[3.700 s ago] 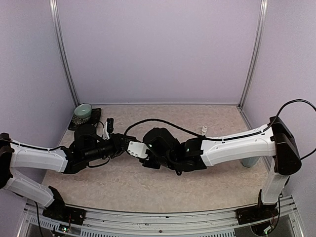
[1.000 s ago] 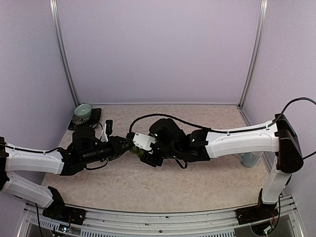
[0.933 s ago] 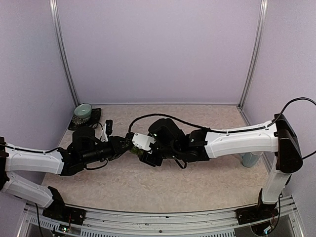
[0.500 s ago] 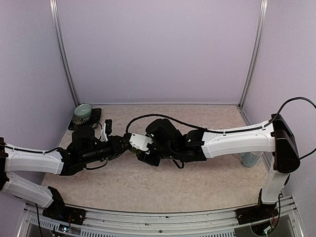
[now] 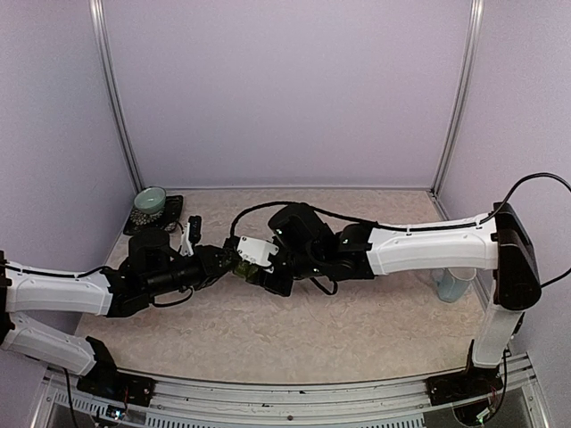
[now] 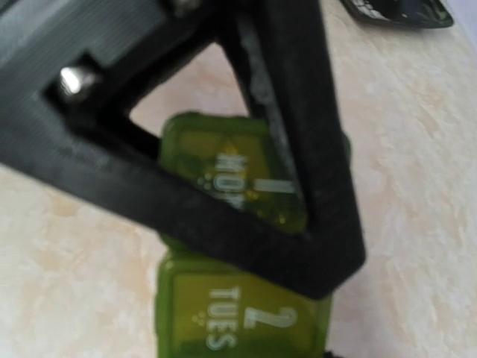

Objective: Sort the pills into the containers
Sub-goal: Open the lid of the pill container.

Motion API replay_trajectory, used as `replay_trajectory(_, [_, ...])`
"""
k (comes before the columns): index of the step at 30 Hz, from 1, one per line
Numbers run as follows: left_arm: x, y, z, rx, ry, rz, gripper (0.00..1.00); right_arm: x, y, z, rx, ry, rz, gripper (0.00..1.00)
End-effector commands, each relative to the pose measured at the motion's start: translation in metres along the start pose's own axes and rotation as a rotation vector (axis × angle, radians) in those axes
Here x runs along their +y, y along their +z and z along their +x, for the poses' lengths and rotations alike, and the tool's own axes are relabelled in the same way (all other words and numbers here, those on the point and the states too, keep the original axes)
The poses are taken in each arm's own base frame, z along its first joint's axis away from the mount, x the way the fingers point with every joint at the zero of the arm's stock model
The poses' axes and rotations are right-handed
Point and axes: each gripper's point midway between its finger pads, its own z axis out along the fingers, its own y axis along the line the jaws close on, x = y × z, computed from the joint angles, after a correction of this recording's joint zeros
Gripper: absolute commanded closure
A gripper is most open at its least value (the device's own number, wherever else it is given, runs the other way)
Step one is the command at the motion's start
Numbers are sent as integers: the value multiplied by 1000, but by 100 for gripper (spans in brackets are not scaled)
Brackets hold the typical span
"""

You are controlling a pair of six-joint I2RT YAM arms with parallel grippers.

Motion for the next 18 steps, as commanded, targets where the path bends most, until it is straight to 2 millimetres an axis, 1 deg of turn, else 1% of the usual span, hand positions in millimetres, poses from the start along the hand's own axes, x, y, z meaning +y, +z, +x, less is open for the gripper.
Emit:
replay_trajectory(1, [-7,-4,3,12,49,31,85,-1,-27,-19,-56,56,-121,58])
replay_trajectory(7, [0,-2,8,23,50,13,85,-6,-44,-32,-107,156,-267,58])
replay_trajectory(14, [6,-3,10,22,53,-7,85,-14,-54,-35,-126,262,-375,59])
replay_trajectory(16, [8,-4,11,22,53,-11,85,-15,-58,-37,-143,283,-408,59])
replay_trajectory(18, [9,-4,12,23,50,-14,85,-19,-60,-38,-143,295,-406,57])
